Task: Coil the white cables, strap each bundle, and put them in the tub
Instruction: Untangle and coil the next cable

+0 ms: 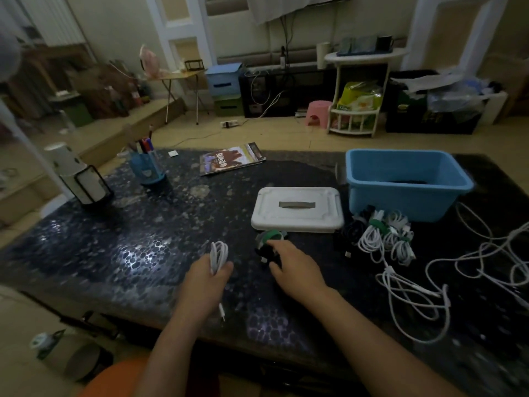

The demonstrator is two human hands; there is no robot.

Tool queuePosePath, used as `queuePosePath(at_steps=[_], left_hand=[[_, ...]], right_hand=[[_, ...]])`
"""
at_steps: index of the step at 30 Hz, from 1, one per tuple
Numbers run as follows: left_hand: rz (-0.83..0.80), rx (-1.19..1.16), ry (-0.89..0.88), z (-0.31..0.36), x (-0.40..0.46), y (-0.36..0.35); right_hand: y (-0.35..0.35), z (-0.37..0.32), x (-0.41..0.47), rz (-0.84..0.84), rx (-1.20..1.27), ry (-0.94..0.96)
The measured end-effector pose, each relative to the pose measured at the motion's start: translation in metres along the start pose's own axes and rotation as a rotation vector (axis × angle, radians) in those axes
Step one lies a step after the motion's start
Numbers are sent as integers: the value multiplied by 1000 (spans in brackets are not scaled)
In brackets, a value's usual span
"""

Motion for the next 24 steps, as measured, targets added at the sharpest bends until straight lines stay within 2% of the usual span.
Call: queuePosePath(at_steps=[3, 7, 12, 16, 19, 22, 24], left_hand=[[5, -20, -39, 6, 5, -7], [-6, -57, 0, -3, 13, -16], [-41, -112, 30, -10, 15, -33], [-62, -166, 43, -10, 17, -42], [-52, -315, 107, -11, 17, -49], [-137, -634, 249, -5, 7, -72], [-178, -661, 265, 3, 2, -84]], right_hand=[[-9, 4, 12, 4, -40, 0], [-7, 9, 17, 39, -73, 9], [9, 28, 17, 99, 100, -51], [11, 35, 16, 32, 188, -69], [12, 38, 12, 2, 244, -64], [12, 37, 7, -38, 316, -40], [13, 35, 5, -68, 344, -13]])
Point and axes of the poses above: each hand's wrist, its own x-axis towards the middle knuckle, its own y-axis out of the back of the hand, z = x × y, the point moved 10 cm from there along x, towards the middle knuckle, and after that the axes turned 2 degrees about -x, right-handed, at the moved point
